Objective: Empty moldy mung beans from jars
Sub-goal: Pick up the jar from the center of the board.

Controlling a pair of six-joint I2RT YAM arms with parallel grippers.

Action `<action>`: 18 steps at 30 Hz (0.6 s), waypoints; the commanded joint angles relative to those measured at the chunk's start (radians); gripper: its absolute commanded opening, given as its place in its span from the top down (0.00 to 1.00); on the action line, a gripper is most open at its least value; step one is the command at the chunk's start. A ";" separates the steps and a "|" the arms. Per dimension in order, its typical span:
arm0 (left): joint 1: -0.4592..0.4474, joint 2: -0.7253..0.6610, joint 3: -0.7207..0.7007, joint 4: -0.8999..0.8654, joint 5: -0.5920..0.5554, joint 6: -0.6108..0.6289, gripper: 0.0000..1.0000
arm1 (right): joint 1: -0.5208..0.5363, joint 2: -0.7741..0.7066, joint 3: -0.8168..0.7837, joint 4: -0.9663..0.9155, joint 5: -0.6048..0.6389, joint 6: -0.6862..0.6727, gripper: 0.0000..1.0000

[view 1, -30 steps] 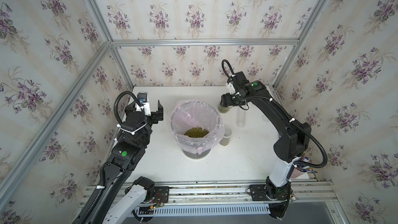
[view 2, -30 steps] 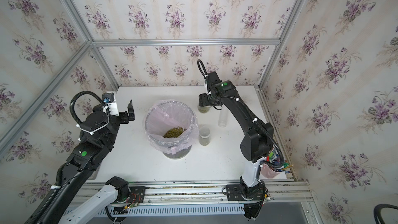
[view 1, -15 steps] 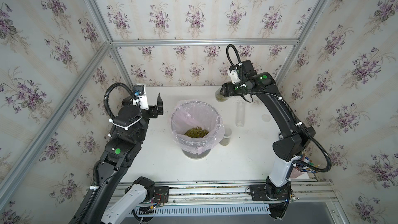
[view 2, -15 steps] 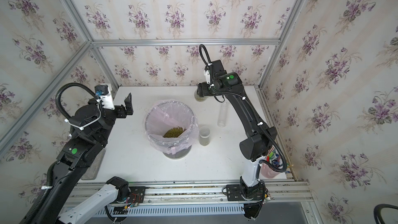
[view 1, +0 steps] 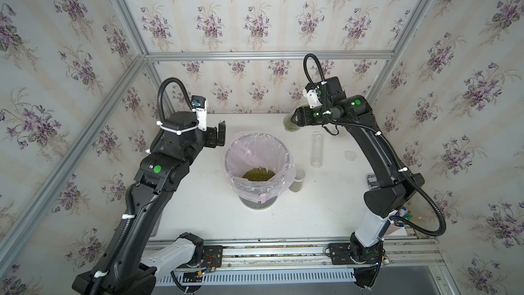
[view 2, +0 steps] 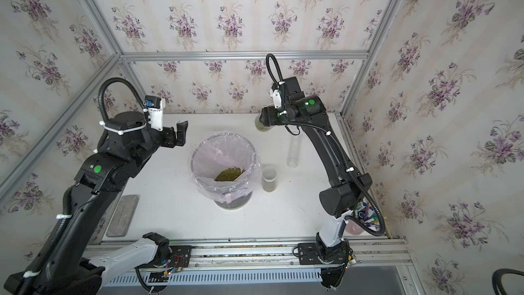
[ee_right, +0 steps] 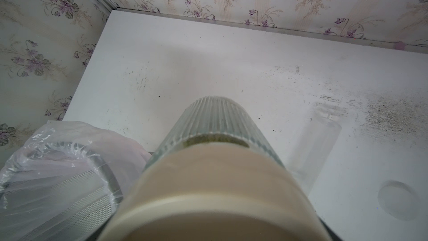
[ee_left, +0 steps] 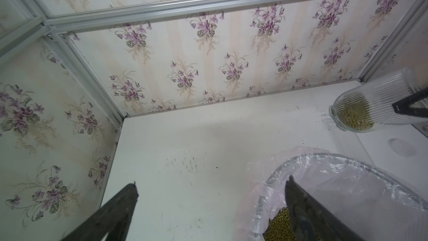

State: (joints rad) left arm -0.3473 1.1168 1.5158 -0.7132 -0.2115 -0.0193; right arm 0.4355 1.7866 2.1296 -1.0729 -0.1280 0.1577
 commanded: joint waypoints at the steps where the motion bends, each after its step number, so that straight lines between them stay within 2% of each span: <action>1: -0.001 0.006 0.018 -0.086 0.080 -0.015 0.00 | -0.002 -0.030 0.004 0.085 -0.028 0.010 0.58; 4: 0.000 -0.007 0.025 -0.078 0.090 0.003 0.00 | -0.002 -0.038 0.009 0.089 -0.043 0.013 0.58; 9: 0.000 -0.018 0.041 -0.079 0.203 0.040 0.00 | -0.002 -0.045 0.005 0.093 -0.091 0.017 0.58; 12: 0.001 -0.023 0.034 -0.080 0.248 0.050 0.00 | -0.002 -0.059 0.006 0.107 -0.146 0.020 0.58; 15: 0.000 -0.022 0.035 -0.077 0.345 0.086 0.00 | -0.002 -0.074 0.016 0.123 -0.216 0.028 0.58; 18: 0.000 0.002 0.049 -0.077 0.350 0.085 0.00 | -0.003 -0.073 0.037 0.125 -0.267 0.034 0.58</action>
State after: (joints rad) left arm -0.3477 1.1053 1.5543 -0.7948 0.0780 0.0437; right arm 0.4316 1.7275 2.1498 -1.0485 -0.3027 0.1806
